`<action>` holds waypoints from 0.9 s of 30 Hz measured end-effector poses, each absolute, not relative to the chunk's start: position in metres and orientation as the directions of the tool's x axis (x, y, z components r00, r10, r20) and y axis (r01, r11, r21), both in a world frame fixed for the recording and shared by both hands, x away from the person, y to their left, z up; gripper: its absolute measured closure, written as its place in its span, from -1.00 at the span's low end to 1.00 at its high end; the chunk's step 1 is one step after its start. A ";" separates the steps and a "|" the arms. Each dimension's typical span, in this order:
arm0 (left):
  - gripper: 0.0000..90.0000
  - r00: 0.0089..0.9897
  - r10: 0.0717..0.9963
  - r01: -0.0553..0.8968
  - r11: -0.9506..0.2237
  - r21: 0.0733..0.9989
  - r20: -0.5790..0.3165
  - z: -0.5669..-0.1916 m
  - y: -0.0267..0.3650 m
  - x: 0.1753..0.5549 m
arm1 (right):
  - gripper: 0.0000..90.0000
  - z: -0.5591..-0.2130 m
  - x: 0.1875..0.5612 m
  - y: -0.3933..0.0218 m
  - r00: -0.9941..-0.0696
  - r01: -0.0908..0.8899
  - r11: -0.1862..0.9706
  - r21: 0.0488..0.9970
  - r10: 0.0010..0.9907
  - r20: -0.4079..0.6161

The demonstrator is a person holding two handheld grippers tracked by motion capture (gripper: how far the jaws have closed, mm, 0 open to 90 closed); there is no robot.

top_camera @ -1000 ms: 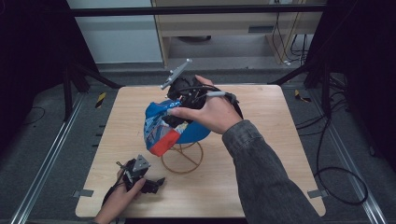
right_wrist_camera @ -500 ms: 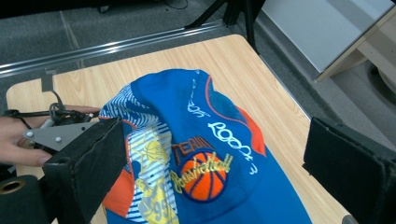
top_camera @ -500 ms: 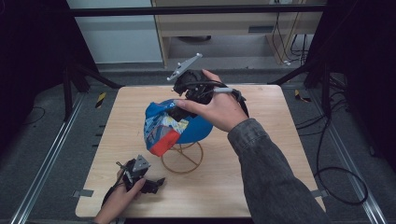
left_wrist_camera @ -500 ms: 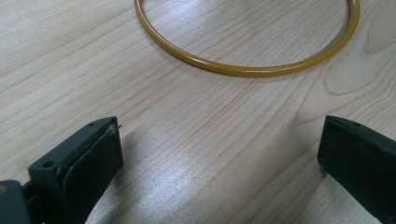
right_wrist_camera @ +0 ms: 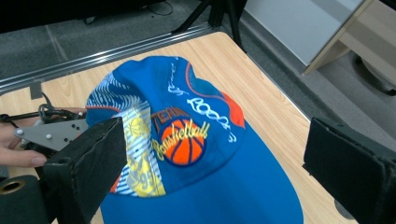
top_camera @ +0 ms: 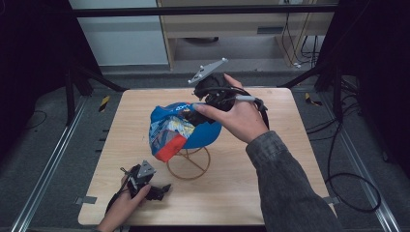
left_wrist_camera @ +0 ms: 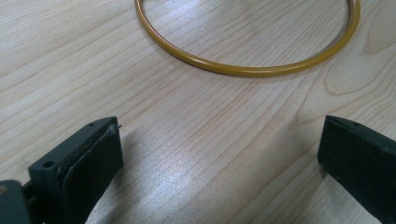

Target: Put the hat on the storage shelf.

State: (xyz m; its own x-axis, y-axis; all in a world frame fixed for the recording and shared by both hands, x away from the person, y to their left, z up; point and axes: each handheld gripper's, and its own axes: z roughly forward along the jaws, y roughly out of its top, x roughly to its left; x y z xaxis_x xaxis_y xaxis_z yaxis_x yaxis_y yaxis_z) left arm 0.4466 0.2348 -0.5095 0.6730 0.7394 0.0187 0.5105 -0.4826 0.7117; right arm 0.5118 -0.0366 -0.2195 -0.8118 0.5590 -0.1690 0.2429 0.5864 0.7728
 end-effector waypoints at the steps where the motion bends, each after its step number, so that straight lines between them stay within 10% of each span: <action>1: -1.00 0.673 0.739 0.510 -0.483 0.711 0.019 -0.509 0.235 0.447 | -0.87 -0.221 0.510 -0.038 -0.808 0.247 0.580 0.776 0.565 -0.166; 27: -1.00 0.671 0.741 0.513 -0.481 0.711 0.017 -0.510 0.235 0.446 | -0.89 -0.237 0.493 -0.090 -0.775 0.272 0.531 0.802 0.615 -0.145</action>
State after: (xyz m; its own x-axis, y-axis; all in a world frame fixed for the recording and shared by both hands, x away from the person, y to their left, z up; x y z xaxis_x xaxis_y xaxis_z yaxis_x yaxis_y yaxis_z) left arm 0.4456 0.2348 -0.5096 0.6715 0.7409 0.0167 0.5130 -0.4810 0.7109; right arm 0.4927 -0.0897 -0.2366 -0.7751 0.6151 -0.1445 0.2722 0.5315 0.8021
